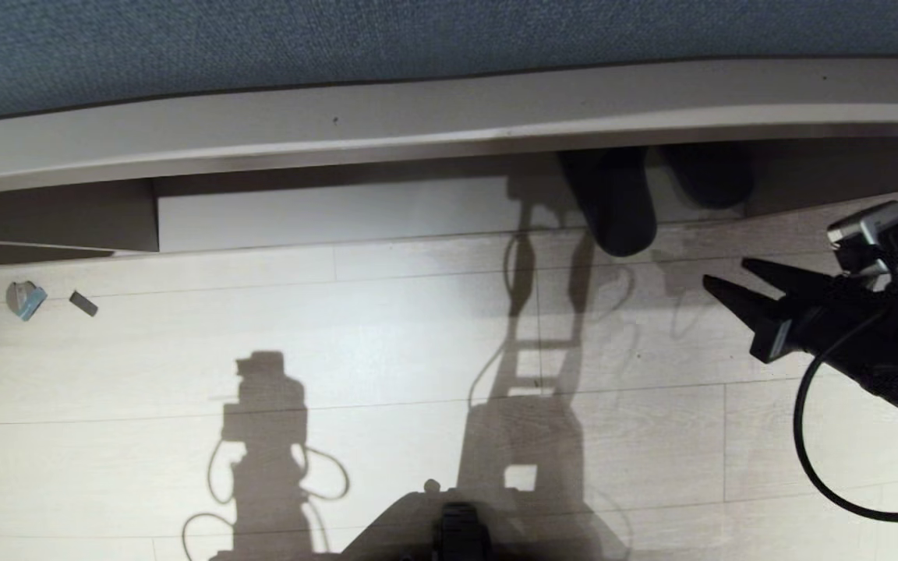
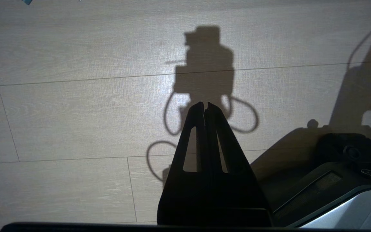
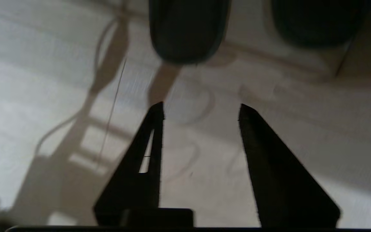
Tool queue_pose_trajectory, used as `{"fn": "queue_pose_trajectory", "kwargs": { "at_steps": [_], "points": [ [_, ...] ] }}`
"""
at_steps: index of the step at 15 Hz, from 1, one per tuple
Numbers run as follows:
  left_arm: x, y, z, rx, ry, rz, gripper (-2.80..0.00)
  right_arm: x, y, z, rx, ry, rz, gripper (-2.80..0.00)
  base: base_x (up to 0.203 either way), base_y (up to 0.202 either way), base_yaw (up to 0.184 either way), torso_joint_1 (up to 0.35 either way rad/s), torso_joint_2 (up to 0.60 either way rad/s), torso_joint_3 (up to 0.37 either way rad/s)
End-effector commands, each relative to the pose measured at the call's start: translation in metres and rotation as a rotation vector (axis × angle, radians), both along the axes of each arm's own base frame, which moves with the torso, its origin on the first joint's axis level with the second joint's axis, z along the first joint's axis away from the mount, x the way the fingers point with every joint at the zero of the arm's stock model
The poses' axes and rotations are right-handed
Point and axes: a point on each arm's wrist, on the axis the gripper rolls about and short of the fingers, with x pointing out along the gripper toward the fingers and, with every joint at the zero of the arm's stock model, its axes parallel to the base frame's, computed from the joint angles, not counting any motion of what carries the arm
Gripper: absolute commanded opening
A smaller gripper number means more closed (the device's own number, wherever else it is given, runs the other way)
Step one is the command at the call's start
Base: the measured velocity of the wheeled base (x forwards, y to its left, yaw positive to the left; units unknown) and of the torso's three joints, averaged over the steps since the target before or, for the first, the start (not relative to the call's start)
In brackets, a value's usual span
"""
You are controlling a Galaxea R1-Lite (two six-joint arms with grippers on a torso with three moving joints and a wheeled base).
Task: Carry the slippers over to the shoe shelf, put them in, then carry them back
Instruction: Pick up the slippers in the shoe cabinet
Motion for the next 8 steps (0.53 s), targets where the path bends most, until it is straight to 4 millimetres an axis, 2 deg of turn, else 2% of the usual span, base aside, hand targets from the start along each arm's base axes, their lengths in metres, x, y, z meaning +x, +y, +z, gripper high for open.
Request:
{"fn": "queue_pose_trajectory", "kwargs": {
  "at_steps": [1, 3, 6, 8],
  "points": [
    [0.0, 0.0, 0.0, 0.0, 0.0, 0.001, -2.8, 0.032, 0.003, -0.009, -0.015, -0.047, 0.003, 0.0, 0.0, 0.0, 0.0, 0.0, 0.0, 0.0],
    [0.0, 0.0, 0.0, 0.0, 0.0, 0.001, -2.8, 0.051, 0.005, 0.008, -0.038, -0.181, 0.023, 0.0, 0.0, 0.0, 0.0, 0.0, 0.0, 0.0],
    [0.0, 0.0, 0.0, 0.0, 0.0, 0.001, -2.8, 0.07, 0.006, 0.025, -0.048, -0.281, 0.042, 0.0, 0.0, 0.0, 0.0, 0.0, 0.0, 0.0],
    [0.0, 0.0, 0.0, 0.0, 0.0, 0.001, -2.8, 0.082, 0.008, 0.025, -0.057, -0.296, 0.053, 0.0, 0.0, 0.0, 0.0, 0.0, 0.0, 0.0]
  ]
}}
